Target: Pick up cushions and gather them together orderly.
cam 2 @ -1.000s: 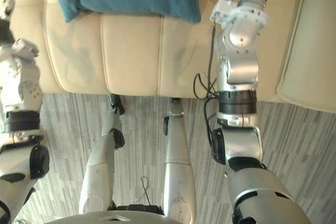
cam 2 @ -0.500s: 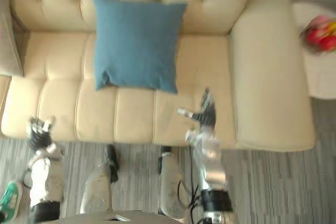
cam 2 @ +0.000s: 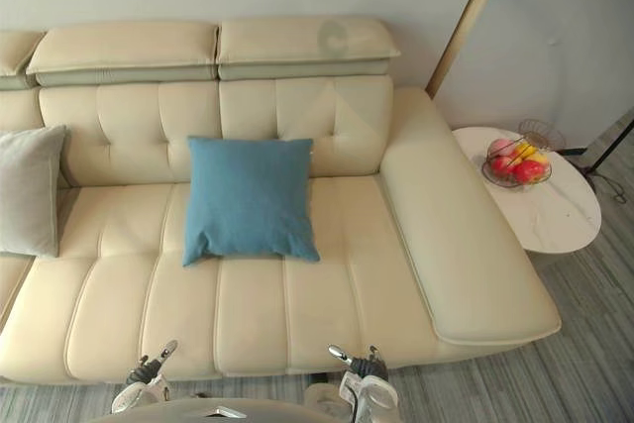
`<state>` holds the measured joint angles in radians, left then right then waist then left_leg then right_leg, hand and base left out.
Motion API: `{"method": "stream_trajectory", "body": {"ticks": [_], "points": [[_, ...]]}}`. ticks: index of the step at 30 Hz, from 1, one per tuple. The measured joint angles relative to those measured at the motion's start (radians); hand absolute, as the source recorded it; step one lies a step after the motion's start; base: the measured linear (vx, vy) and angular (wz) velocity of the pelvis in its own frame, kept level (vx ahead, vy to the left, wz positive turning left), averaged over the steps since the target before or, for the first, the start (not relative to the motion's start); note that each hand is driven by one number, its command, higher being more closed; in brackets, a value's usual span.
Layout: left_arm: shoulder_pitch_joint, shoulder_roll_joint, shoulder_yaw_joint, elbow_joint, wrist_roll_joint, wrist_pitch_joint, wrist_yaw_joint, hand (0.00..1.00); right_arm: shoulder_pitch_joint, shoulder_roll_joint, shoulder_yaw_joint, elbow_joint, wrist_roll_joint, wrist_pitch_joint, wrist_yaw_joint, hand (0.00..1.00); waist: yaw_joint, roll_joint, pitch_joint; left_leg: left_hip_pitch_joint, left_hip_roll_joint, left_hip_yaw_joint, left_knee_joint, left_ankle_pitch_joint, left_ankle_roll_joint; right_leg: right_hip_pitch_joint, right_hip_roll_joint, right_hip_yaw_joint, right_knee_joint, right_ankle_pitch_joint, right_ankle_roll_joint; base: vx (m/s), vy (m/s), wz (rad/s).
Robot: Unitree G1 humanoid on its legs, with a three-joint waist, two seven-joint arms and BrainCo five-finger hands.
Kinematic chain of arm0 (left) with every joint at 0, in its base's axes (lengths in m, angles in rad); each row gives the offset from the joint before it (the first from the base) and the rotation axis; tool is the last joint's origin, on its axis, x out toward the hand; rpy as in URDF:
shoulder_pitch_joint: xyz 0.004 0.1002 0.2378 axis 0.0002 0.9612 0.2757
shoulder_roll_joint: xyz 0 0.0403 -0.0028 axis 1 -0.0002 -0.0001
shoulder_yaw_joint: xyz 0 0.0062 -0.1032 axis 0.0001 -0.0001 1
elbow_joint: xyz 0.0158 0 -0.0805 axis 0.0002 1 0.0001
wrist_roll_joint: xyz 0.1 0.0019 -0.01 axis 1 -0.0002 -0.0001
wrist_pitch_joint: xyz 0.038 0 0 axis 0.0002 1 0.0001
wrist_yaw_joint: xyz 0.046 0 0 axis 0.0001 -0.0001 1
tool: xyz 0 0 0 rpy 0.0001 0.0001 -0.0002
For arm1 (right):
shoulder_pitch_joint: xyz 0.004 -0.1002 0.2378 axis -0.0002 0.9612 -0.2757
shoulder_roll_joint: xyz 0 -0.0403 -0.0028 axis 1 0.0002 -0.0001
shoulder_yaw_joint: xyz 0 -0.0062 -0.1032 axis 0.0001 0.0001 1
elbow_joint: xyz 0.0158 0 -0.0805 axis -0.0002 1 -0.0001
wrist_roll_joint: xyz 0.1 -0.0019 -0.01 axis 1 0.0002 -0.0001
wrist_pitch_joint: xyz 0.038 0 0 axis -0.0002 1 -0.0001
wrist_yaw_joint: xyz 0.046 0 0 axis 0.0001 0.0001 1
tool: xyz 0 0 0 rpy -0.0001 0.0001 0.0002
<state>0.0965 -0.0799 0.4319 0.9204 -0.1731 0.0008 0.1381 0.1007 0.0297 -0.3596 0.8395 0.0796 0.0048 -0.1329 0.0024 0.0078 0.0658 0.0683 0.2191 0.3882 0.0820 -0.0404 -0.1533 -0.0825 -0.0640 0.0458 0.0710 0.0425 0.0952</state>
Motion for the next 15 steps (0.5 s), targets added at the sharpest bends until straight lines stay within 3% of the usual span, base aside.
{"method": "stream_trajectory", "body": {"ticks": [6,7,8,9,10,11,12,13,14,15], "points": [[-0.026,0.019,-0.001,0.014,0.032,0.0,0.002,0.0,-0.028,0.002,-0.001,0.031,-0.008,0.006,-0.001,0.0,0.005,-0.029,0.016,0.029,-0.001,0.086,0.036,-0.033,-0.006,-0.003,0.006,0.058,-0.026,0.046,-0.012,-0.08,0.018,-0.44],[-0.032,0.025,-0.001,0.013,0.032,0.001,0.003,0.0,-0.029,0.01,-0.002,0.04,-0.009,0.013,-0.002,0.0,0.012,-0.041,0.02,0.008,0.001,0.091,0.056,-0.047,0.018,-0.007,-0.006,0.007,-0.042,0.018,-0.084,-0.13,0.007,-0.34],[-0.034,0.015,-0.001,0.015,0.03,0.002,0.004,0.0,-0.029,-0.003,-0.009,0.044,-0.009,0.016,-0.005,0.0,0.02,-0.013,0.017,0.006,0.017,0.086,0.034,-0.042,0.037,-0.007,-0.018,-0.098,-0.023,-0.042,-0.153,-0.18,-0.022,-0.38],[-0.034,0.004,0.007,0.014,0.029,0.001,0.009,0.0,-0.035,-0.016,-0.01,0.048,-0.009,0.017,-0.008,0.0,0.023,0.007,0.028,-0.002,0.041,0.087,0.041,-0.028,0.043,-0.067,-0.051,-0.188,0.202,-0.086,-0.102,-0.08,-0.019,-0.12],[-0.036,0.012,0.007,0.013,0.029,0.001,0.011,0.0,-0.03,-0.012,-0.01,0.051,-0.01,0.017,-0.009,0.0,0.019,-0.008,0.028,-0.009,0.039,0.078,0.051,-0.027,0.042,-0.08,-0.079,-0.212,0.325,-0.106,-0.095,-0.05,-0.105,0.29],[-0.042,0.04,-0.002,0.011,0.019,0.001,0.012,0.0,-0.027,0.0,-0.01,0.086,-0.01,0.017,-0.009,0.0,0.019,-0.054,0.024,-0.021,0.024,0.05,0.086,-0.028,0.033,-0.078,-0.136,-0.253,0.513,-0.171,-0.074,-0.03,-0.111,0.5],[-0.043,0.064,0.002,0.014,0.017,0.004,0.011,0.0,-0.03,0.004,-0.012,0.117,-0.01,0.019,-0.007,0.0,0.02,-0.081,0.023,-0.028,0.006,0.037,0.108,-0.034,0.028,-0.085,-0.144,-0.274,0.528,-0.176,-0.05,-0.05,-0.098,0.36],[-0.048,0.064,0.008,0.036,0.003,0.012,0.01,0.0,-0.039,0.001,-0.016,0.129,-0.01,0.019,-0.007,0.0,0.033,-0.087,0.003,-0.035,-0.014,-0.02,0.065,-0.041,0.047,-0.042,-0.109,-0.264,0.411,-0.154,-0.015,-0.09,0.007,0.01],[-0.049,0.06,0.007,0.043,-0.001,0.015,0.01,0.0,-0.047,-0.007,-0.019,0.132,-0.01,0.02,-0.007,0.0,0.044,-0.053,-0.011,-0.049,-0.031,-0.071,0.031,-0.034,0.07,-0.006,-0.087,-0.241,0.315,-0.143,0.007,-0.12,0.038,-0.35],[-0.049,0.056,0.008,0.042,-0.011,0.014,0.011,0.0,-0.083,-0.015,-0.04,0.141,-0.01,0.021,-0.008,0.0,0.054,-0.05,-0.007,-0.064,-0.034,-0.09,0.011,0.018,0.054,-0.004,-0.077,-0.196,0.324,-0.189,-0.006,-0.13,-0.016,-0.07]]}}
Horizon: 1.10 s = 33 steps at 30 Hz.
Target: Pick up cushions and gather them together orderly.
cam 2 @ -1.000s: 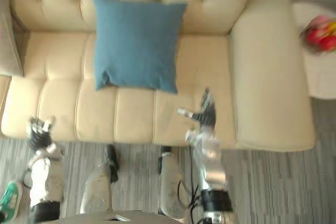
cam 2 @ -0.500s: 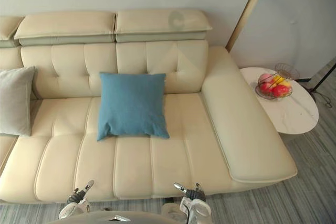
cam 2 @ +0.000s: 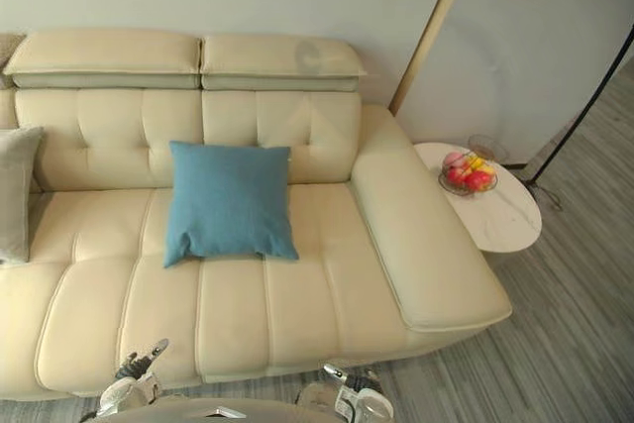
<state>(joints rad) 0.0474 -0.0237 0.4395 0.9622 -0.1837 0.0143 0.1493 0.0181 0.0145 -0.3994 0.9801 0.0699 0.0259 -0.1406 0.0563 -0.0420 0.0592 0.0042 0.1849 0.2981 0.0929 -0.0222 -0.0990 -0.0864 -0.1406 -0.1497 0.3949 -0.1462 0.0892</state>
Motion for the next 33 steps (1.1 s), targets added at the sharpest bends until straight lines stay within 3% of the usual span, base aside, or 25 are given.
{"method": "stream_trajectory", "body": {"ticks": [1,2,3,4,6,7,8,9,10,11,14,15,17,19,22,24,27,28,29,33], "points": [[-0.018,0.029,-0.016,0.0,-0.012,0.001,0.006,0.0,-0.029,0.007,0.008,0.023,0.0,0.0,0.001,0.0,-0.023,-0.022,0.014,-0.027,-0.029,-0.009,0.015,0.021,0.001,0.024,-0.011,0.008,0.007,-0.075,-0.004,-0.1,-0.083,-0.14],[-0.023,0.044,-0.025,-0.002,-0.015,0.001,0.01,0.0,-0.044,0.006,0.011,0.033,0.0,0.003,0.0,0.0,-0.012,-0.03,0.017,-0.043,-0.03,0.0,0.031,0.022,0.001,0.035,-0.008,0.007,-0.053,-0.077,-0.004,-0.12,-0.109,-0.05],[-0.03,0.044,-0.028,0.003,-0.027,0.001,0.013,0.0,-0.061,0.0,0.017,0.033,0.0,0.002,-0.001,0.0,-0.007,-0.008,0.03,-0.066,-0.009,0.001,0.054,0.021,0.0,0.055,0.019,0.006,-0.122,-0.044,-0.007,-0.17,-0.089,-0.3],[-0.028,0.035,-0.047,0.005,-0.032,0.001,0.019,0.0,-0.083,-0.013,0.026,0.021,0.0,-0.002,-0.002,0.0,-0.009,0.042,0.062,-0.091,0.023,-0.014,0.073,0.029,-0.005,0.087,0.059,-0.001,-0.208,0.022,-0.016,-0.25,-0.063,-0.14],[-0.02,0.015,-0.079,0.005,-0.029,0.0,0.02,0.0,-0.084,-0.027,0.031,0.021,0.0,0.0,-0.005,0.0,-0.018,0.077,0.09,-0.091,0.037,-0.015,0.059,0.064,-0.016,0.088,0.073,-0.005,-0.219,0.048,-0.024,-0.27,-0.046,0.08],[0.0,0.016,-0.11,0.01,-0.023,0.0,0.019,0.0,-0.082,-0.023,0.037,0.021,0.0,0.002,-0.01,0.0,-0.027,0.08,0.091,-0.086,0.031,-0.028,0.004,0.124,-0.027,0.068,0.073,-0.018,-0.213,0.055,-0.034,-0.28,-0.04,0.25],[0.006,0.018,-0.128,0.013,-0.01,0.001,0.018,0.0,-0.077,-0.022,0.035,0.022,0.0,0.002,-0.012,0.0,-0.034,0.076,0.089,-0.088,0.023,-0.04,-0.025,0.152,-0.031,0.056,0.06,-0.028,-0.218,0.055,-0.039,-0.21,-0.03,0.24],[0.001,0.011,-0.137,0.017,-0.005,0.002,0.016,0.0,-0.075,-0.021,0.03,0.028,0.0,0.002,-0.014,0.0,-0.033,0.058,0.102,-0.099,0.017,-0.053,0.017,0.12,-0.015,0.044,0.053,-0.036,-0.214,0.056,-0.05,-0.13,-0.02,0.1],[0.004,0.01,-0.126,0.012,-0.005,0.002,0.017,0.0,-0.073,-0.022,0.022,0.03,0.0,0.003,-0.015,0.0,-0.028,0.057,0.103,-0.099,0.015,-0.051,0.056,0.084,-0.004,0.041,0.05,-0.033,-0.214,0.061,-0.053,-0.07,0.016,-0.13],[0.015,0.011,-0.114,0.012,-0.007,0.002,0.017,0.0,-0.061,-0.025,-0.005,0.027,0.0,0.003,-0.016,0.0,-0.025,0.05,0.103,-0.081,-0.004,-0.052,0.161,-0.017,0.018,0.041,0.034,-0.024,-0.211,0.07,-0.055,-0.07,0.042,-0.21],[0.036,0.005,-0.107,0.013,-0.006,0.002,0.015,0.0,-0.021,-0.028,-0.022,0.022,-0.026,0.004,-0.013,0.0,-0.03,0.061,0.096,0.015,-0.035,-0.056,0.221,-0.187,0.014,0.049,0.032,0.006,-0.241,0.1,-0.026,-0.13,0.145,-0.39],[0.036,0.006,-0.103,0.014,-0.006,0.002,0.01,0.0,-0.021,-0.025,-0.039,0.023,-0.035,0.007,-0.013,0.0,-0.029,0.058,0.091,0.018,-0.047,-0.046,0.204,-0.189,0.023,0.051,0.032,0.025,-0.259,0.116,-0.024,-0.15,0.14,-0.45],[0.054,0.023,-0.108,0.015,-0.006,0.002,0.009,0.0,0.016,-0.001,-0.074,0.03,-0.037,0.02,-0.012,0.0,-0.037,0.026,0.047,0.032,-0.096,-0.039,0.093,-0.174,0.022,0.053,0.013,0.029,-0.328,0.167,-0.025,-0.08,0.127,-0.26],[0.056,0.035,-0.112,0.026,-0.005,0.005,0.008,0.0,0.027,0.004,-0.106,0.032,-0.037,0.023,-0.012,0.0,-0.051,0.011,0.038,0.059,-0.127,-0.045,0.003,-0.132,0.033,0.083,0.017,0.027,-0.368,0.178,-0.04,0.04,0.081,-0.01],[0.053,0.037,-0.13,0.042,0.014,0.008,-0.003,0.0,0.027,-0.016,-0.123,0.041,-0.036,0.024,-0.012,0.0,-0.063,0.019,0.035,0.091,-0.152,-0.061,-0.068,-0.078,0.045,0.111,0.023,0.027,-0.4,0.197,-0.029,0.05,0.018,0.09],[0.054,0.029,-0.13,0.057,0.026,0.009,-0.006,0.0,0.028,-0.029,-0.126,0.056,-0.037,0.024,-0.012,0.0,-0.062,0.043,0.033,0.118,-0.156,-0.084,-0.098,-0.038,0.049,0.127,0.027,0.026,-0.399,0.189,-0.018,0.07,0.007,0.05],[0.053,0.022,-0.13,0.072,0.034,0.013,-0.013,0.0,0.027,-0.035,-0.139,0.06,-0.037,0.027,-0.012,0.0,-0.058,0.057,0.025,0.139,-0.155,-0.085,-0.113,-0.022,0.056,0.134,0.037,0.028,-0.399,0.191,-0.01,0.1,-0.01,-0.03],[0.054,0.022,-0.129,0.072,0.04,0.015,-0.013,0.0,0.025,-0.032,-0.146,0.06,-0.037,0.027,-0.012,0.0,-0.057,0.056,0.025,0.147,-0.151,-0.081,-0.113,-0.022,0.056,0.143,0.042,0.029,-0.401,0.19,-0.011,0.09,-0.009,-0.06],[0.044,0.032,-0.108,0.071,0.069,0.022,-0.026,0.0,0.016,-0.019,-0.154,0.067,-0.038,0.043,-0.01,0.0,-0.055,0.033,0.028,0.176,-0.154,-0.075,-0.114,-0.03,0.062,0.156,0.042,0.035,-0.39,0.177,-0.01,0.06,-0.008,-0.04],[0.044,0.032,-0.108,0.071,0.069,0.022,-0.026,0.0,0.016,-0.019,-0.154,0.067,-0.038,0.043,-0.01,0.0,-0.055,0.033,0.028,0.176,-0.154,-0.075,-0.114,-0.03,0.062,0.156,0.042,0.035,-0.39,0.177,-0.01,0.0,0.0,0.0]]}}
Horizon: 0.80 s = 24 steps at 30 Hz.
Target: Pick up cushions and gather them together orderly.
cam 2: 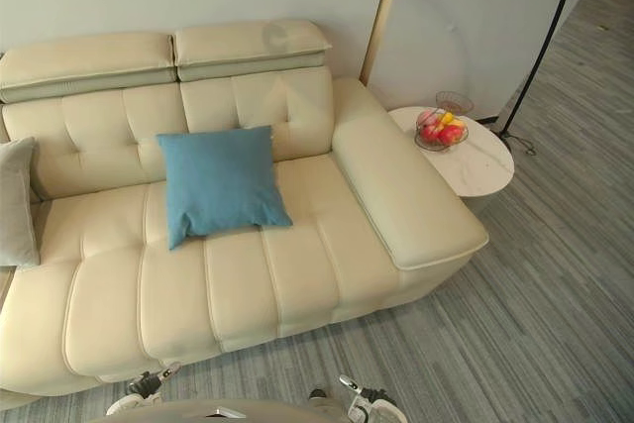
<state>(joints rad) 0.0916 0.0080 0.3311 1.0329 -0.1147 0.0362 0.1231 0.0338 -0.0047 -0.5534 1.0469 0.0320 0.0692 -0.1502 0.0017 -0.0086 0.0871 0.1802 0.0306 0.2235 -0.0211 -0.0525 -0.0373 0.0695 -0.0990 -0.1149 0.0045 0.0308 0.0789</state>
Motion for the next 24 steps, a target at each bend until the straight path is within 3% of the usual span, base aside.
{"method": "stream_trajectory", "body": {"ticks": [17,21,24], "points": [[-0.004,-0.007,0.001,-0.001,-0.002,-0.002,-0.007,0.0,-0.009,0.001,0.025,0.001,0.004,0.004,0.002,0.0,0.012,0.006,-0.001,-0.02,0.004,0.009,-0.032,0.014,-0.004,0.006,0.0,-0.029,-0.077,0.036,0.007,0.01,-0.011,0.01],[-0.01,-0.001,-0.014,0.001,-0.002,-0.002,-0.023,0.0,-0.02,0.001,0.033,0.001,0.012,0.004,0.002,0.0,0.014,0.007,0.011,-0.001,0.023,0.063,0.001,-0.017,-0.023,0.013,0.02,0.025,-0.084,0.043,0.002,-0.01,-0.04,-0.42],[-0.019,0.004,-0.023,0.007,0.0,-0.001,-0.026,0.0,-0.014,-0.002,0.033,0.001,0.015,0.004,0.002,0.0,0.011,0.01,0.019,0.002,0.049,0.111,0.098,-0.08,-0.037,0.012,0.05,0.112,-0.085,0.048,-0.006,-0.04,-0.036,-0.64]]}}
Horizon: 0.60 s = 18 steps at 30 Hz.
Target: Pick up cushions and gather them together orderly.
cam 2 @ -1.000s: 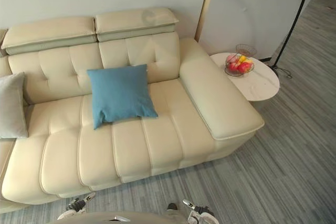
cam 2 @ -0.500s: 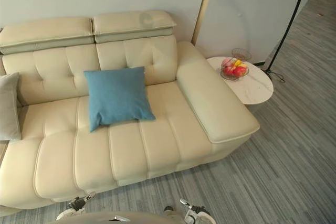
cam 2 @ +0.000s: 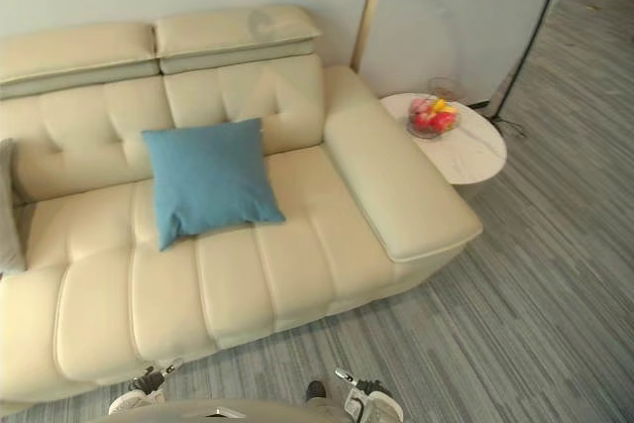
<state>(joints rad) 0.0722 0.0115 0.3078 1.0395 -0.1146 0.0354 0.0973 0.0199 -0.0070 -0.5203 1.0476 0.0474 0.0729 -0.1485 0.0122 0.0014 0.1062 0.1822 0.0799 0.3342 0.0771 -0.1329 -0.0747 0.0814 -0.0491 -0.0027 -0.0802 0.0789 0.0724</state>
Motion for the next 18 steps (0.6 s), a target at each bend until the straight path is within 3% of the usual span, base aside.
{"method": "stream_trajectory", "body": {"ticks": [3,5,8,10,11,12,13,14,15,16,17,18], "points": [[-0.015,0.008,-0.022,0.009,0.0,0.0,-0.002,0.0,-0.001,-0.016,0.005,0.0,0.007,0.0,-0.002,0.0,-0.002,-0.005,0.001,-0.037,-0.002,-0.083,0.059,-0.013,0.011,-0.04,0.005,0.079,-0.001,0.014,-0.002,-0.03,-0.073,-0.89],[-0.026,0.008,-0.042,0.017,0.0,0.0,-0.001,0.0,-0.022,-0.04,0.005,0.0,0.006,0.0,-0.003,0.0,-0.009,0.011,0.016,-0.039,0.003,-0.081,0.056,-0.047,0.01,-0.088,0.028,0.154,-0.007,0.038,-0.006,-0.06,-0.038,-1.12],[-0.04,0.021,-0.043,0.032,0.0,0.0,-0.001,0.0,-0.029,-0.037,0.007,-0.003,0.006,0.0,-0.003,0.0,-0.016,-0.008,0.033,-0.017,0.002,0.038,0.058,-0.071,0.005,-0.134,0.05,0.274,-0.007,0.07,-0.005,-0.11,0.015,-1.33],[-0.039,0.036,-0.034,0.033,0.003,0.0,0.001,0.0,-0.053,-0.036,0.052,-0.01,0.006,-0.001,-0.002,0.0,-0.018,-0.025,0.036,-0.005,0.003,0.198,0.057,-0.088,0.001,-0.191,0.069,0.32,-0.008,0.077,-0.039,-0.13,-0.007,-1.87],[-0.039,0.035,-0.034,0.033,0.003,0.0,0.001,0.0,-0.06,-0.035,0.06,-0.009,0.006,-0.001,-0.003,0.0,-0.021,-0.016,0.042,-0.005,0.012,0.247,0.052,-0.088,0.001,-0.204,0.071,0.291,-0.007,0.071,-0.056,-0.11,-0.057,-2.01],[-0.04,0.033,-0.034,0.033,0.006,0.0,0.003,0.0,-0.072,-0.035,0.08,-0.008,0.006,-0.001,-0.002,0.0,-0.024,0.0,0.048,-0.001,0.033,0.32,0.053,-0.088,0.002,-0.238,0.073,0.192,0.015,0.058,-0.078,-0.02,-0.058,-1.61],[-0.042,0.039,-0.037,0.033,0.009,0.0,0.004,0.0,-0.078,-0.031,0.091,-0.008,0.006,-0.001,-0.002,0.0,-0.023,0.007,0.051,0.01,0.049,0.365,0.063,-0.087,0.002,-0.274,0.072,0.063,0.071,0.046,-0.085,0.07,-0.078,-1.82],[-0.04,0.05,-0.049,0.032,0.01,-0.001,0.005,0.0,-0.072,-0.026,0.093,-0.008,0.006,-0.001,-0.002,0.0,-0.027,0.009,0.051,0.016,0.061,0.405,0.072,-0.087,0.001,-0.295,0.062,-0.126,0.159,0.01,-0.132,0.15,-0.107,-1.64],[-0.046,0.057,-0.06,0.031,0.01,-0.002,0.004,0.0,-0.056,-0.025,0.096,-0.008,0.006,-0.003,-0.003,0.0,-0.027,0.003,0.049,0.024,0.058,0.406,0.091,-0.087,0.002,-0.278,0.038,-0.28,0.194,0.003,-0.161,0.15,-0.126,-1.38],[-0.049,0.056,-0.067,0.03,0.01,-0.002,0.004,0.0,-0.05,-0.027,0.095,-0.01,0.01,-0.006,-0.003,0.0,-0.033,0.013,0.053,0.031,0.062,0.404,0.105,-0.087,0.002,-0.275,0.037,-0.334,0.201,0.008,-0.167,0.13,-0.182,-1.06],[-0.052,0.049,-0.075,0.029,0.01,-0.008,0.004,0.0,-0.054,-0.038,0.108,-0.01,0.009,-0.011,-0.003,0.0,-0.044,0.022,0.053,0.038,0.072,0.406,0.121,-0.087,0.003,-0.268,0.033,-0.436,0.206,-0.023,-0.201,0.12,-0.168,-0.85],[-0.056,0.039,-0.078,0.028,0.01,-0.014,0.004,0.0,-0.062,-0.057,0.115,-0.01,0.005,-0.011,-0.003,0.0,-0.047,0.04,0.057,0.062,0.076,0.41,0.111,-0.087,0.002,-0.253,0.022,-0.508,0.218,-0.077,-0.207,0.11,-0.139,-0.84]]}}
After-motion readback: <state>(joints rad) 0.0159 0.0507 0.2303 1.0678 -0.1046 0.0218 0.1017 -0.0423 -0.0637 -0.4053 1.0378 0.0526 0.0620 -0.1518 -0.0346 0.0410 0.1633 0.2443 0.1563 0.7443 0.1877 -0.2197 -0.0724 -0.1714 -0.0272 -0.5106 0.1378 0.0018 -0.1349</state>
